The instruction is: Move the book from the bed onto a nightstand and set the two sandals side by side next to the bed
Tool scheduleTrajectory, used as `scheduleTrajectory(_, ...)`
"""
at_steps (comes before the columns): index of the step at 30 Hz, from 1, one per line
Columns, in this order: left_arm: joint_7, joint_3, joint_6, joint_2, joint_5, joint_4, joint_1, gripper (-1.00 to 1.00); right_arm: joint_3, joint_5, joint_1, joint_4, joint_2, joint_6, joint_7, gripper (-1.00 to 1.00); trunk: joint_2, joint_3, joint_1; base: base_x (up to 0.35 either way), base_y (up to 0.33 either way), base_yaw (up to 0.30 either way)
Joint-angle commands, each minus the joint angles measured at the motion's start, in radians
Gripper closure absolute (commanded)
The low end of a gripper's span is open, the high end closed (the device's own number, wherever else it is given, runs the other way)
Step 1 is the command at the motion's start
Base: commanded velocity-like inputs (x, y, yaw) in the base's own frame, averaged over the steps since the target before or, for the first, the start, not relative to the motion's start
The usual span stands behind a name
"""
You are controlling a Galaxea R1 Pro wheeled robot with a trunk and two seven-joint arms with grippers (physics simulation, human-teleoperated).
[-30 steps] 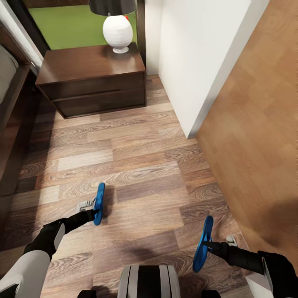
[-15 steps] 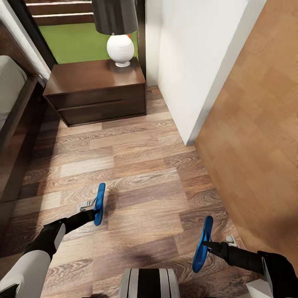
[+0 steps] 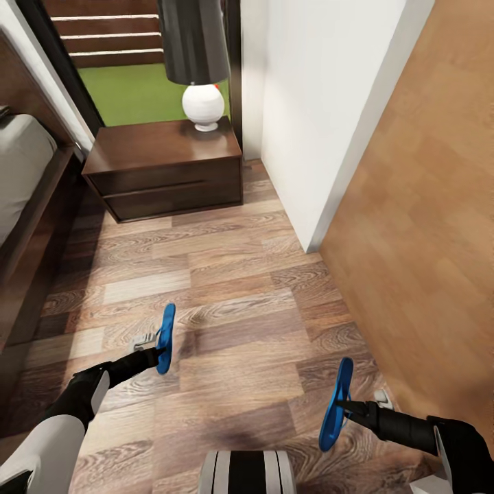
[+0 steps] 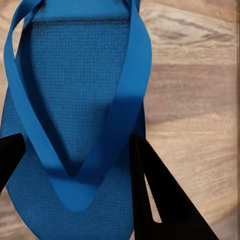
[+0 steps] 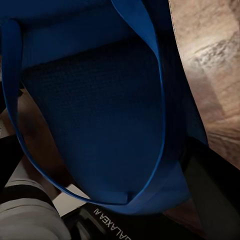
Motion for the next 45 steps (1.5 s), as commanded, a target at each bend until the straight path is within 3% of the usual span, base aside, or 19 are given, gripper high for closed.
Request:
scheduleTrajectory(1,-0.009,0.008,0.005,-0.001,-0.014,-0.001,-0.001,1.0,-0.004,0.011,-0.001,0.0,0.001,0.009,0.01,1.0,0.0,0.003,-0.001,0.0,0.0,0.0)
scheduleTrajectory(28,-0.009,0.01,0.005,-0.006,-0.014,0.003,-0.001,1.0,-0.001,0.014,-0.001,0.004,0.002,0.005,0.01,1.0,0.006,0.108,-0.013,0.0,0.0,0.0)
scheduleTrajectory(32,-0.008,-0.036,0.039,-0.019,-0.018,0.012,-0.001,1.0,0.005,0.023,0.006,0.013,0.002,-0.042,0.003,1.0,0.007,0.123,-0.015,0.0,0.0,0.0)
scheduleTrajectory(35,-0.008,-0.047,0.046,-0.017,-0.019,0.052,-0.001,1.0,0.006,0.034,0.007,0.016,0.004,-0.063,0.001,1.0,0.008,0.135,-0.016,0.0,0.0,0.0)
scheduleTrajectory(41,-0.007,-0.053,0.049,-0.012,-0.021,0.181,-0.001,1.0,0.006,0.157,0.01,0.058,0.009,-0.105,-0.005,1.0,0.009,0.158,-0.019,0.0,0.0,0.0)
scheduleTrajectory(43,-0.005,-0.054,0.047,0.005,-0.021,0.243,-0.001,1.0,0.005,0.201,0.011,0.143,0.012,-0.193,-0.006,1.0,0.01,0.166,-0.019,0.0,0.0,0.0)
scheduleTrajectory(45,-0.004,-0.054,0.044,0.021,-0.023,0.303,-0.001,1.0,0.004,0.218,0.011,0.213,0.013,-0.278,-0.006,1.0,0.01,0.173,-0.02,0.0,0.0,0.0)
